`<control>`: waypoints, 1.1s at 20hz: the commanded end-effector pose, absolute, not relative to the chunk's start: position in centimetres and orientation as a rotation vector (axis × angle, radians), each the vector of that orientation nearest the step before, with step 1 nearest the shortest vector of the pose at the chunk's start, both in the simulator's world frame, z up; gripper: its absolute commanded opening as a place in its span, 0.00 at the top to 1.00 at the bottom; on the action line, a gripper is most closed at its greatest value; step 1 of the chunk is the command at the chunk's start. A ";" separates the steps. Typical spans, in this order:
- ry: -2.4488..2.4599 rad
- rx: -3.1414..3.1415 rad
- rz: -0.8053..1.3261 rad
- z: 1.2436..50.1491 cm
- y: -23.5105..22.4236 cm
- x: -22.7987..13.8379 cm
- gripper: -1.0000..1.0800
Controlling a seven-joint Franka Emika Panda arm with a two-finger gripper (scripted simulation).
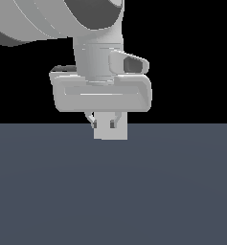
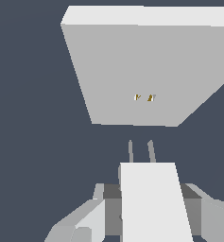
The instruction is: Plug the charger into the wall socket.
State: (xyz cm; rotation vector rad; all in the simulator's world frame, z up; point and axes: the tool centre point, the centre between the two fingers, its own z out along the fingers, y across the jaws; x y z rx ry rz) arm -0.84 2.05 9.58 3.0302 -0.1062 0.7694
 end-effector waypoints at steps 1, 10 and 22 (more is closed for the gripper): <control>-0.131 3.025 0.766 9.8 1.8 -0.7 1.00; -0.158 3.018 0.760 10.1 1.6 -0.7 1.00; -0.156 3.018 0.759 10.0 1.5 0.0 1.00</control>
